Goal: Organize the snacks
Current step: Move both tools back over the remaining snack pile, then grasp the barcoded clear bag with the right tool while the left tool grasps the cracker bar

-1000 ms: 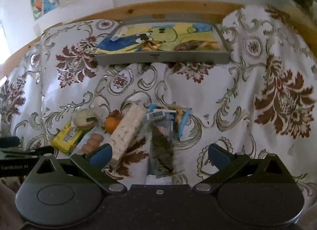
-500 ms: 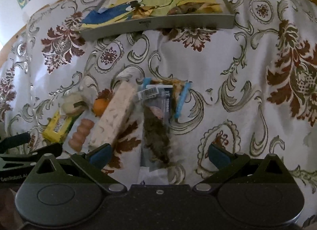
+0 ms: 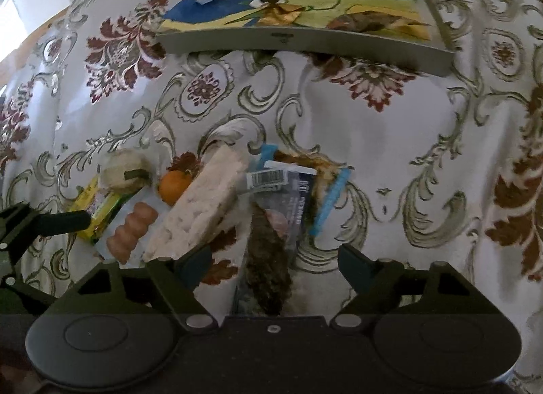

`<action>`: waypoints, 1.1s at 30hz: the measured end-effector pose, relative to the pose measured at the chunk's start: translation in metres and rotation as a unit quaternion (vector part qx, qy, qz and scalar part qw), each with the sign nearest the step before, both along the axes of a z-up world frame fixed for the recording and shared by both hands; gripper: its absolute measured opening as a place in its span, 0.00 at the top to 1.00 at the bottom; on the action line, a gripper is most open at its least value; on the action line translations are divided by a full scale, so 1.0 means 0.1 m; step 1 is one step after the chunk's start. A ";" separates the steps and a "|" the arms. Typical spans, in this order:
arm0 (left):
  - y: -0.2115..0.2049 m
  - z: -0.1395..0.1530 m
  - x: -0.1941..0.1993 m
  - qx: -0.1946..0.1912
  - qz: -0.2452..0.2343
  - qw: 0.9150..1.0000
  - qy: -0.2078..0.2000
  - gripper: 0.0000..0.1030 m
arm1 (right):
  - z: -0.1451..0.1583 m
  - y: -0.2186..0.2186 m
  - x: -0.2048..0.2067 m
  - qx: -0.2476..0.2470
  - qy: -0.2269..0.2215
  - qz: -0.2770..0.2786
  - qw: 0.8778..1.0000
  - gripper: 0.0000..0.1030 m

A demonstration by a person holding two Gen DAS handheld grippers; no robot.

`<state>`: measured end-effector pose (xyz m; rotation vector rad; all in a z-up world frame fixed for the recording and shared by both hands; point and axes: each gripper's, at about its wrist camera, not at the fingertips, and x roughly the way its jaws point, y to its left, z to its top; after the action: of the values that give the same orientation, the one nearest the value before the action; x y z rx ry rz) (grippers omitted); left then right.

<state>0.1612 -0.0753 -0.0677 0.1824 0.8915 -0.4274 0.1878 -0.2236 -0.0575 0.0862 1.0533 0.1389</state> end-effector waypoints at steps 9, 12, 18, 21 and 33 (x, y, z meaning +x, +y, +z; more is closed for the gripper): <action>-0.20 -0.11 0.00 0.025 -0.053 0.998 -0.016 0.24 | -0.16 0.11 0.08 -0.016 0.030 0.017 0.999 0.50; -0.20 -0.14 -0.02 0.019 -0.054 0.998 -0.004 0.33 | -0.16 0.10 0.06 -0.022 0.030 0.013 0.999 0.54; -0.16 -0.15 0.00 0.005 -0.044 0.999 0.006 0.45 | -0.14 0.06 0.03 -0.018 0.026 0.003 0.999 0.54; -0.14 -0.14 0.00 -0.002 -0.040 0.999 0.005 0.48 | -0.09 0.01 0.02 -0.014 0.017 -0.012 1.000 0.55; -0.31 -0.19 0.13 -0.028 -0.047 0.998 -0.009 0.46 | -0.09 -0.15 0.04 0.015 0.022 -0.060 0.998 0.55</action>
<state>0.1746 -0.1065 -0.0864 0.1780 0.8551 -0.5375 0.1917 -0.2381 -0.0665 0.1803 1.0867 0.0438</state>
